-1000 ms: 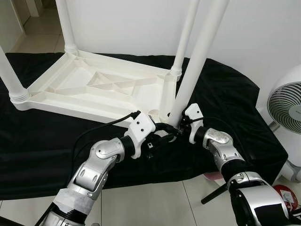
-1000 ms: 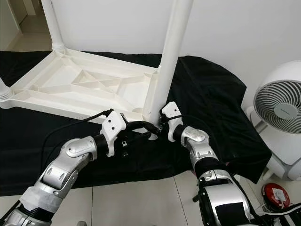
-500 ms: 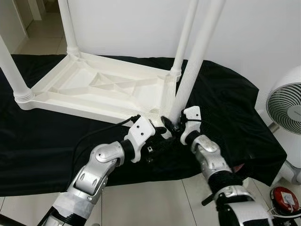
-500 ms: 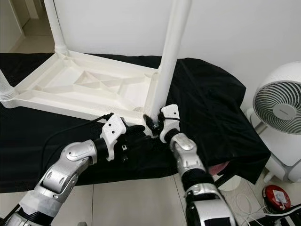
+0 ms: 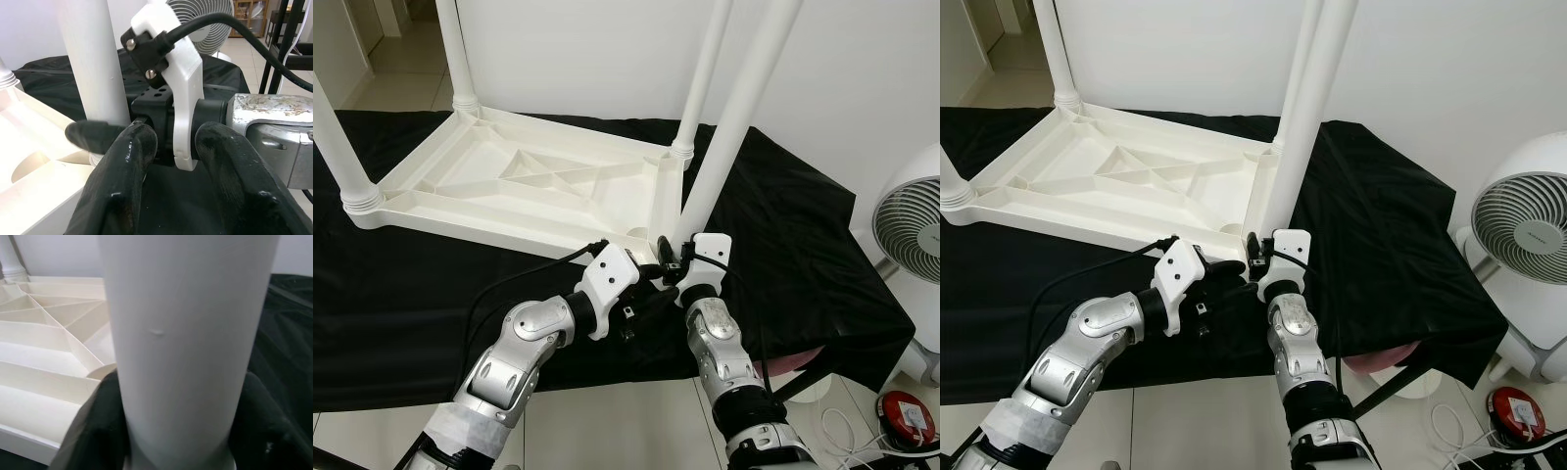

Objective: Building children table

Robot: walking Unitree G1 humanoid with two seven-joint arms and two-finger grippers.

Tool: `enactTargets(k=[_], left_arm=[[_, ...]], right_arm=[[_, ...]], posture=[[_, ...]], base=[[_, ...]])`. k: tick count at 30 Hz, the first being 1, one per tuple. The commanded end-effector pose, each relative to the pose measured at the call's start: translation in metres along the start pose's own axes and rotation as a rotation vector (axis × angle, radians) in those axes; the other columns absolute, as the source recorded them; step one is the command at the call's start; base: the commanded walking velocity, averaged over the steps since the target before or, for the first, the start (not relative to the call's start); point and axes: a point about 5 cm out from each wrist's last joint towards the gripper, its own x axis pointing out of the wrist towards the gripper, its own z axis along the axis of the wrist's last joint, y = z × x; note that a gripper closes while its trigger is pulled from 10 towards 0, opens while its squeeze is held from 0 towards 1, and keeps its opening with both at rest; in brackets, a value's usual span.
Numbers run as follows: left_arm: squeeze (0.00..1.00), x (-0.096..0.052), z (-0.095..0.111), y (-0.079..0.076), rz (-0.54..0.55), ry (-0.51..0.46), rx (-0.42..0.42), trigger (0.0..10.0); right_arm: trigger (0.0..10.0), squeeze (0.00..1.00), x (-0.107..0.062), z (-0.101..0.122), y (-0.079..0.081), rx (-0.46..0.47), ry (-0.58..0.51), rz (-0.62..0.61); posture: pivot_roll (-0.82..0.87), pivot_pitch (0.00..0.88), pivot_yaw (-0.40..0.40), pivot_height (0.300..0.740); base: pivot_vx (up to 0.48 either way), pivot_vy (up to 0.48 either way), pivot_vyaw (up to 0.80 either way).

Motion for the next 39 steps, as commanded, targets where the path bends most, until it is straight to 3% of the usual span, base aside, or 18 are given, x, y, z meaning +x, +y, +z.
enactTargets(k=[1, 5, 9, 14, 15, 23, 31, 32, 33, 34, 35, 39], left_arm=[[0.00, 0.003, -0.001, -0.003, 0.008, 0.008, 0.001, 10.0], [0.00, 0.003, -0.001, -0.001, 0.007, 0.008, 0.006, 10.0], [0.00, 0.001, -0.002, -0.002, 0.006, 0.017, 0.015, 10.0], [0.00, 0.000, -0.002, -0.002, 0.005, 0.019, 0.016, 10.0], [0.00, 0.000, -0.002, -0.001, 0.006, 0.020, 0.019, 10.0], [0.00, 0.002, 0.000, 0.003, 0.009, 0.016, 0.030, 10.0], [0.00, 0.002, 0.001, 0.004, 0.009, 0.015, 0.039, 10.0], [0.00, 0.001, 0.002, 0.005, 0.014, 0.015, 0.041, 10.0], [0.00, 0.001, 0.002, 0.005, 0.014, 0.015, 0.041, 10.0], [0.00, 0.002, 0.002, 0.005, 0.016, 0.015, 0.042, 10.0], [0.00, 0.002, 0.002, 0.005, 0.017, 0.014, 0.041, 10.0], [0.00, 0.001, 0.003, 0.005, 0.020, 0.013, 0.040, 10.0]], right_arm=[[10.0, 1.00, -0.008, -0.017, -0.017, -0.010, 0.089, -0.061], [10.0, 1.00, -0.008, -0.012, -0.023, -0.019, 0.075, -0.044], [10.0, 1.00, -0.004, -0.002, -0.028, -0.080, 0.047, 0.117], [10.0, 1.00, -0.001, 0.001, -0.033, -0.109, 0.049, 0.161], [10.0, 0.00, 0.002, 0.004, -0.035, -0.144, 0.044, 0.233], [10.0, 0.00, 0.016, 0.013, -0.033, -0.207, 0.077, 0.533], [10.0, 0.00, 0.024, 0.014, -0.023, -0.296, 0.121, 0.681], [6.0, 0.00, 0.024, 0.013, -0.022, -0.306, 0.136, 0.704], [6.0, 0.00, 0.024, 0.013, -0.022, -0.306, 0.136, 0.704], [0.4, 0.00, 0.025, 0.011, -0.023, -0.312, 0.151, 0.714], [0.0, 0.00, 0.024, 0.010, -0.023, -0.312, 0.160, 0.723], [0.0, 0.00, 0.024, 0.008, -0.027, -0.299, 0.175, 0.742]], posture=[[-0.05, 0.000, -0.091, 0.740], [-0.05, 0.000, -0.091, 0.740], [-0.05, 0.000, -0.093, 0.740], [-0.04, 0.000, -0.093, 0.740], [-0.04, 0.000, -0.089, 0.740], [-0.04, 0.000, -0.080, 0.740], [-0.04, 0.000, -0.078, 0.740], [-0.03, 0.000, -0.078, 0.740], [-0.03, 0.000, -0.078, 0.740], [-0.03, 0.000, -0.080, 0.740], [-0.03, 0.000, -0.080, 0.740], [-0.03, 0.000, -0.081, 0.740]], base=[[0.000, 0.000, 0.00], [0.000, 0.000, 0.00], [0.000, 0.000, 0.00], [0.000, 0.000, 0.00], [0.000, 0.000, 0.00], [0.000, 0.000, 0.00], [0.000, 0.000, 0.00], [0.000, 0.000, 0.00], [0.000, 0.000, 0.00], [0.000, 0.000, 0.00], [0.000, 0.000, 0.00], [0.000, 0.000, 0.00]])
